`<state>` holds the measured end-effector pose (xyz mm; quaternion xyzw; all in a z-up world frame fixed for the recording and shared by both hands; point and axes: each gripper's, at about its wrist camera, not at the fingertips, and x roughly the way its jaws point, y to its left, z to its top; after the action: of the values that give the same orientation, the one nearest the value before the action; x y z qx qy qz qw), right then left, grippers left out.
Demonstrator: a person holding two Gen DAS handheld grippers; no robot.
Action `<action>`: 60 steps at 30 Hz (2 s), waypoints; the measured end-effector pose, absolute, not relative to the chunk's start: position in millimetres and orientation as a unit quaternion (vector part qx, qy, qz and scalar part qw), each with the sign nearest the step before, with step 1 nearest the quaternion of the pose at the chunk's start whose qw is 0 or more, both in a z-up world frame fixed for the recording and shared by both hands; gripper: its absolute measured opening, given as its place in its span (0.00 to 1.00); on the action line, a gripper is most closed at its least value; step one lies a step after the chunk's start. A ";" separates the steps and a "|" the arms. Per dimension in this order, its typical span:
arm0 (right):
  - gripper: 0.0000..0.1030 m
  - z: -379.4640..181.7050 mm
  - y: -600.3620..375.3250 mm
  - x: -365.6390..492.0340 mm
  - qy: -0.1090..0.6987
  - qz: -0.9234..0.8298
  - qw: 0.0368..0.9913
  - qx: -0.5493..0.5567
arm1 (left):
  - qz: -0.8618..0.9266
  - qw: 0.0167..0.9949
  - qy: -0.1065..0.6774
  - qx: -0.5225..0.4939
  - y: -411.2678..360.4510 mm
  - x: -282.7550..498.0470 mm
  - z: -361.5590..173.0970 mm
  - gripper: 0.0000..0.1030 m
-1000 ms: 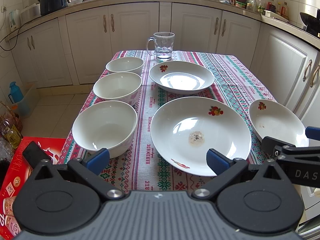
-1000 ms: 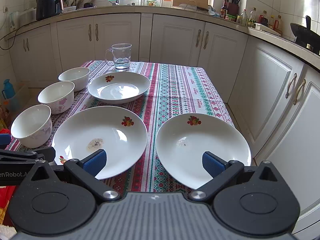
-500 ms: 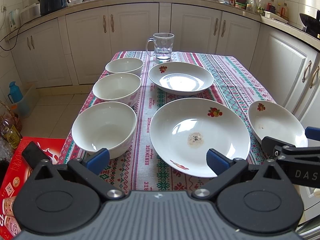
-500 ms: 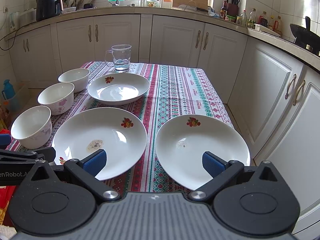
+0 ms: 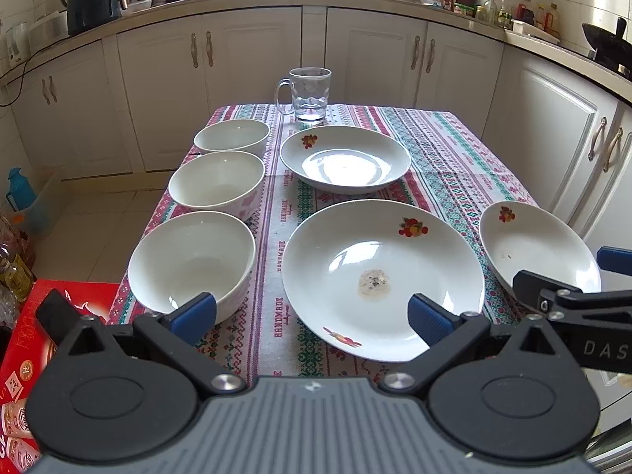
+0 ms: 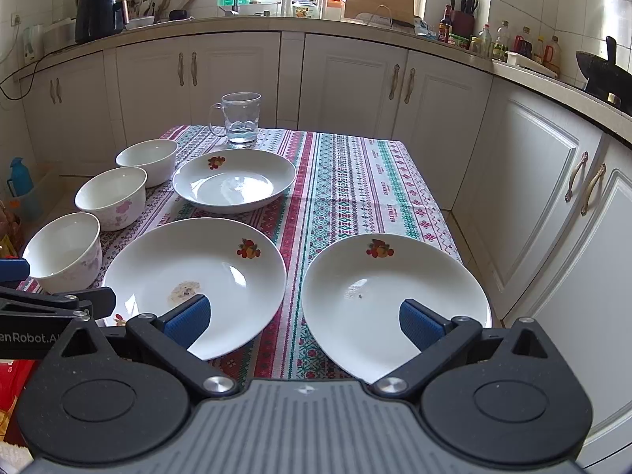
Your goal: Organize plates and bowls
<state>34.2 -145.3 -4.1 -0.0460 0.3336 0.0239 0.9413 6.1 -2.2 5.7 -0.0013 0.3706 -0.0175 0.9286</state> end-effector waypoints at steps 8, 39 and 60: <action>1.00 -4.6 -147.7 36.8 0.334 0.029 0.941 -0.044 | -0.022 0.928 0.372 0.000 -2.7 10.2 5.5 0.99; 1.00 -50.1 -250.2 25.8 0.341 0.085 0.932 -0.085 | -0.170 0.926 0.331 0.064 -63.0 61.9 11.4 0.99; 1.00 -95.6 -269.8 61.0 0.369 0.116 0.920 -0.059 | -0.236 0.890 0.381 0.090 -99.9 106.0 6.5 0.99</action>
<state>61.0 -269.8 -95.6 -0.0593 0.3688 0.1161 0.9203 106.0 -99.9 6.5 0.0899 0.3807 -0.2358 0.8896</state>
